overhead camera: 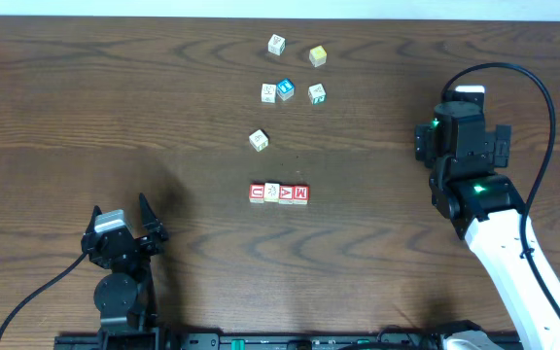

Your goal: Lift 4 blocks

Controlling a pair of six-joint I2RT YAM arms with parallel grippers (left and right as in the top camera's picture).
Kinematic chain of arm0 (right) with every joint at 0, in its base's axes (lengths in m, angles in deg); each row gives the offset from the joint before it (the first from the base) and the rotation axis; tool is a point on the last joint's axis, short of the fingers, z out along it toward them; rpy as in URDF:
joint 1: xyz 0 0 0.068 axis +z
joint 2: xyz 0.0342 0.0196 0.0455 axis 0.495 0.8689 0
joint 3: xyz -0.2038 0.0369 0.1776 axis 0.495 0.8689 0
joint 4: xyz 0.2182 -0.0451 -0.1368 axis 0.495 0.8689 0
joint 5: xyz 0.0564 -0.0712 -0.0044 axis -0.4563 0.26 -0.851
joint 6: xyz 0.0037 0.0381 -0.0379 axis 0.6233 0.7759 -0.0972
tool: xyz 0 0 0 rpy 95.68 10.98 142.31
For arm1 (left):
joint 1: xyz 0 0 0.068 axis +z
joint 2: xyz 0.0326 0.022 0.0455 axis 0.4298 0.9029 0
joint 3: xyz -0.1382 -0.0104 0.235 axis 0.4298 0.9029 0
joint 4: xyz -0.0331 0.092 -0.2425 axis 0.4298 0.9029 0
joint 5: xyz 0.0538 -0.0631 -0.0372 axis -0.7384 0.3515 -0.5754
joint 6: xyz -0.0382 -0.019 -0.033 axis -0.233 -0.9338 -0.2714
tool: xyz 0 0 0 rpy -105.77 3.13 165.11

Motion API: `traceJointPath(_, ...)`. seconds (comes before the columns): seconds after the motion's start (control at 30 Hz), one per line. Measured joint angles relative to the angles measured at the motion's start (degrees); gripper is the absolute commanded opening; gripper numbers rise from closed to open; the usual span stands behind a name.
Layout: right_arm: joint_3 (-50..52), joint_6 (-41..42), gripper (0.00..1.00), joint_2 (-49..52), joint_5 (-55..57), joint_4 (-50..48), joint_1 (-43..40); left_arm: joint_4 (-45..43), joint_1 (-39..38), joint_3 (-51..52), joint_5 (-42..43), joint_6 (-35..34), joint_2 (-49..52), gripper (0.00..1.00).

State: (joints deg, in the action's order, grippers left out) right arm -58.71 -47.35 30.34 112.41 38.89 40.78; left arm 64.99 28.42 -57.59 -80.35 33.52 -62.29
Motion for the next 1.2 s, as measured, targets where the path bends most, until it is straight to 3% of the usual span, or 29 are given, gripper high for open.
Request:
traceJointPath(0.77,0.00,-0.02,0.99,-0.92,-0.07,1.22,0.00,0.13,0.00,-0.04,0.39,0.04,0.00,0.77)
traceJointPath(1.07,-0.02,0.04,0.99,-17.42,-0.57,8.74,0.04,0.22,0.00,-0.09,0.39,0.04,0.00,0.77)
traceJointPath(1.2,0.13,2.14,0.99,-25.24,-6.54,13.09,-0.15,0.28,0.00,-0.11,0.42,0.04,0.00,0.77)
